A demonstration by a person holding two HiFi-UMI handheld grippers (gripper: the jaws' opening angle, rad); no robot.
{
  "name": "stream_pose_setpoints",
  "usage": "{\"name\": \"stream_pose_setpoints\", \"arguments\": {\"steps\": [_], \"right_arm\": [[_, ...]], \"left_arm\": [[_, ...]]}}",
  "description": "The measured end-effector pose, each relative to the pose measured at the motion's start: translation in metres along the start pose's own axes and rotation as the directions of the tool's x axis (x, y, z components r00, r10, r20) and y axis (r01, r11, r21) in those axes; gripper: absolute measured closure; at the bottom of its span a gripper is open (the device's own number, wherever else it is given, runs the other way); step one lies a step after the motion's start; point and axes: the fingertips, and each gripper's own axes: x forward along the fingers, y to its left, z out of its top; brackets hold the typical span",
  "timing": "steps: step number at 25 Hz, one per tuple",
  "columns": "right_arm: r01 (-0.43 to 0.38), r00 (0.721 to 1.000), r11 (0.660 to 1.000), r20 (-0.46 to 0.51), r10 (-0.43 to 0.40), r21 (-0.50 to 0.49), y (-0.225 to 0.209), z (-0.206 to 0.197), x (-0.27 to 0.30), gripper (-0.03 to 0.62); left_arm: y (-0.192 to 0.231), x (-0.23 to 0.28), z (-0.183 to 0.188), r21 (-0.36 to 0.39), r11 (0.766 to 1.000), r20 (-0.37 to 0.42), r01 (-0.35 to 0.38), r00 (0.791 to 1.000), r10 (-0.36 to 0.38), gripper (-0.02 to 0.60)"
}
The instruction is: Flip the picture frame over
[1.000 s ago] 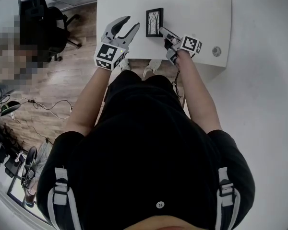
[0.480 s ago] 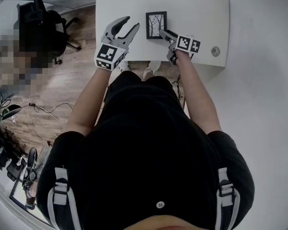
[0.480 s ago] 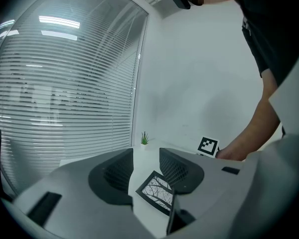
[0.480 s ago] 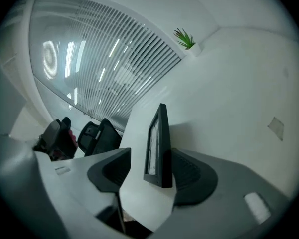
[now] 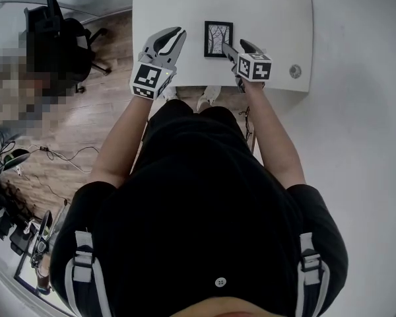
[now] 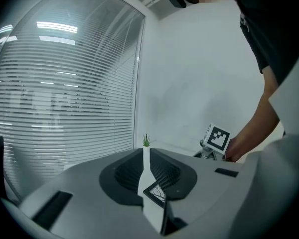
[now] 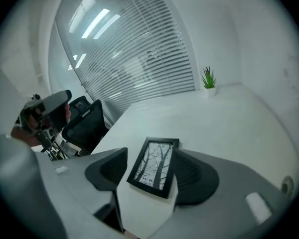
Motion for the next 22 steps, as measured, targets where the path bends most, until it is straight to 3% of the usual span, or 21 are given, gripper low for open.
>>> {"name": "stream_pose_setpoints", "arguments": {"steps": [8,15,22], "right_arm": [[-0.1,0.963,0.983,0.234,0.134,-0.154,0.057,0.065,-0.058,0.307],[-0.118,0.887,0.96,0.408,0.217,-0.253,0.105,0.119,-0.119,0.352],[-0.094,0.82,0.931,0.503,0.274,-0.354,0.146,0.149,-0.171,0.419]], "left_arm": [[-0.005,-0.013,0.023,0.027,0.999,0.027,0.022,0.999,-0.023,0.574],[-0.006,-0.024,0.062,0.029,0.999,0.059,0.043,0.997,-0.044,0.574],[-0.029,-0.037,0.107,0.086,0.986,0.101,0.141,0.984,-0.15,0.574]]}}
